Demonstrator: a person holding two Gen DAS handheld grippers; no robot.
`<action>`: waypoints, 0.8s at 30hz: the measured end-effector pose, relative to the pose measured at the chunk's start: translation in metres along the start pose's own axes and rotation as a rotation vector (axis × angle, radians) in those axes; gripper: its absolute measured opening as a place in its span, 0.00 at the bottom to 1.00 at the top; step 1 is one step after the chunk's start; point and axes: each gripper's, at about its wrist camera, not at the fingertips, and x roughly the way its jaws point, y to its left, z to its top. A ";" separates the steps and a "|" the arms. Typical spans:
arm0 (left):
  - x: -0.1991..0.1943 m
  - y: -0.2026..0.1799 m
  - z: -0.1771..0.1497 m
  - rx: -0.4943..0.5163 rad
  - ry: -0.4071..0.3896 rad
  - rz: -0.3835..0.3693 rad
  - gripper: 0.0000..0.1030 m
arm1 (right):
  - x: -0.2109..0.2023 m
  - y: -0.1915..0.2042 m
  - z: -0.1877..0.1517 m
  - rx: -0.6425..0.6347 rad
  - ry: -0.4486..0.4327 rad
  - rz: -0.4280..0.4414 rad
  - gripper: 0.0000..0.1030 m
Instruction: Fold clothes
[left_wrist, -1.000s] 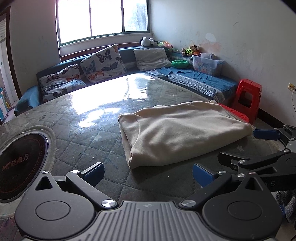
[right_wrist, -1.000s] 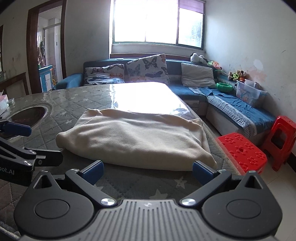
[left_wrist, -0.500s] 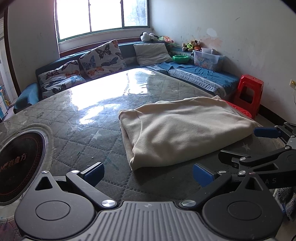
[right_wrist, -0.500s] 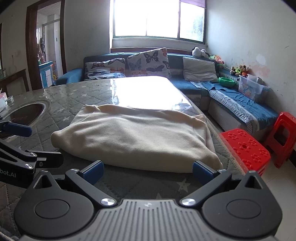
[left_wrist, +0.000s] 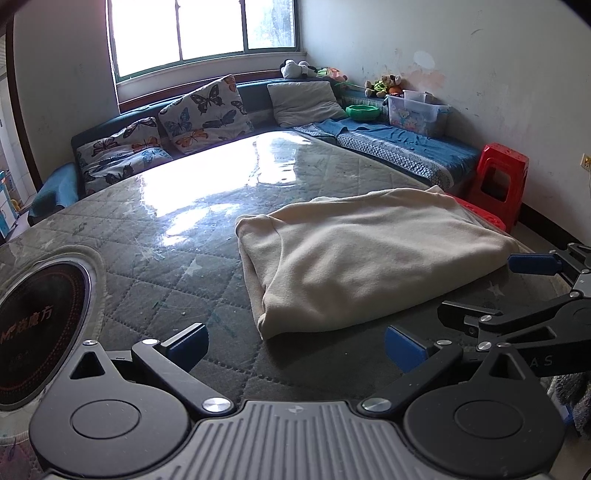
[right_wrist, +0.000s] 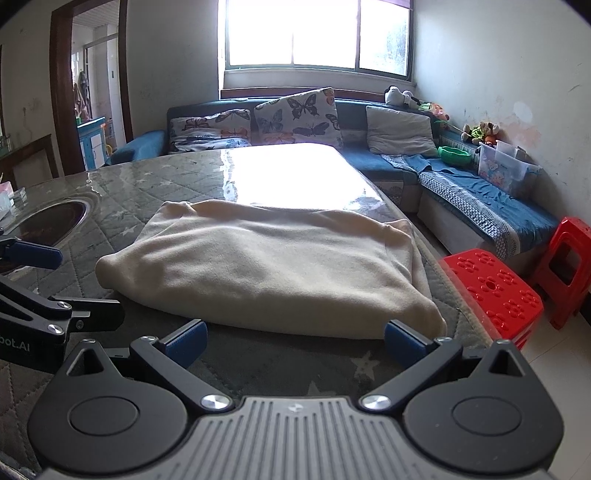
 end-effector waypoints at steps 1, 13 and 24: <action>0.000 0.000 0.000 0.000 0.000 0.001 1.00 | 0.000 0.000 0.000 0.000 0.001 0.001 1.00; -0.003 -0.001 0.002 0.007 0.008 0.034 1.00 | -0.002 0.000 0.004 0.000 -0.008 -0.006 1.00; 0.000 0.000 0.003 0.010 0.038 0.068 1.00 | -0.003 0.000 0.006 -0.004 -0.012 -0.008 1.00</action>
